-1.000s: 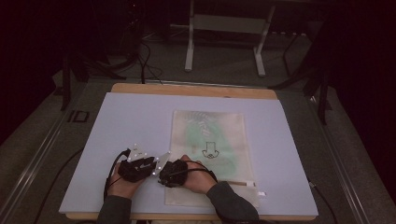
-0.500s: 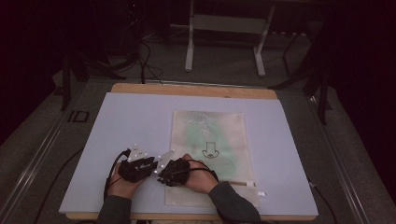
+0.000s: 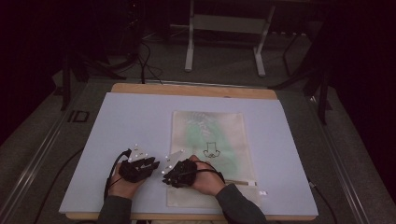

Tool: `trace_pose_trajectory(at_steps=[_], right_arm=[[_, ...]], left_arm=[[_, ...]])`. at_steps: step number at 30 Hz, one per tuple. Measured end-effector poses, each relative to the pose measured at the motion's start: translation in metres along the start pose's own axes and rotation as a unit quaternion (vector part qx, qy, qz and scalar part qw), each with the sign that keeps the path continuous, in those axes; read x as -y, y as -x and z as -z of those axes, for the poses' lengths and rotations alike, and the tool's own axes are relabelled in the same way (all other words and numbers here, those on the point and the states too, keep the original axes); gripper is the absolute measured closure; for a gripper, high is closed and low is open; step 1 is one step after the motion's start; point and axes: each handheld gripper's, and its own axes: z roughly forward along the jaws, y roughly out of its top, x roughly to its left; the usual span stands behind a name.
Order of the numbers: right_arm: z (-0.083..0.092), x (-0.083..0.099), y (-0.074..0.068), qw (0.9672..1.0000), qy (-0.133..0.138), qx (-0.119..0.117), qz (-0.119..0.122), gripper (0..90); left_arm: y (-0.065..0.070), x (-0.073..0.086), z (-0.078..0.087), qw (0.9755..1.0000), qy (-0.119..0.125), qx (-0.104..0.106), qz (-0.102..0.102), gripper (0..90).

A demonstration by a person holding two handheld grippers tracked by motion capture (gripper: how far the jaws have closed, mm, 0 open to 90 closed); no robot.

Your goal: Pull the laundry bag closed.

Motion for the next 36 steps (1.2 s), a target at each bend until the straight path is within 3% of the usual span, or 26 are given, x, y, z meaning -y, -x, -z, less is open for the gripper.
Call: trace_pose_trajectory(at_steps=[12,25,32,36], right_arm=[[0.011,0.014,0.000,1.0000,0.004,0.004,-0.008,81.9],[0.006,0.028,0.002,0.9995,-0.024,-0.003,-0.023,80.9],[0.004,0.032,0.005,0.9987,-0.026,-0.013,-0.041,80.5],[0.003,0.031,0.005,0.9987,-0.029,-0.013,-0.040,81.8]], left_arm=[[0.005,-0.001,-0.001,0.9999,-0.002,0.005,-0.009,70.1],[0.011,-0.003,-0.002,0.9997,-0.002,0.018,-0.017,70.1],[0.015,-0.004,-0.003,0.9995,-0.004,0.023,-0.023,70.0],[0.017,-0.004,-0.003,0.9993,-0.004,0.029,-0.024,70.1]])
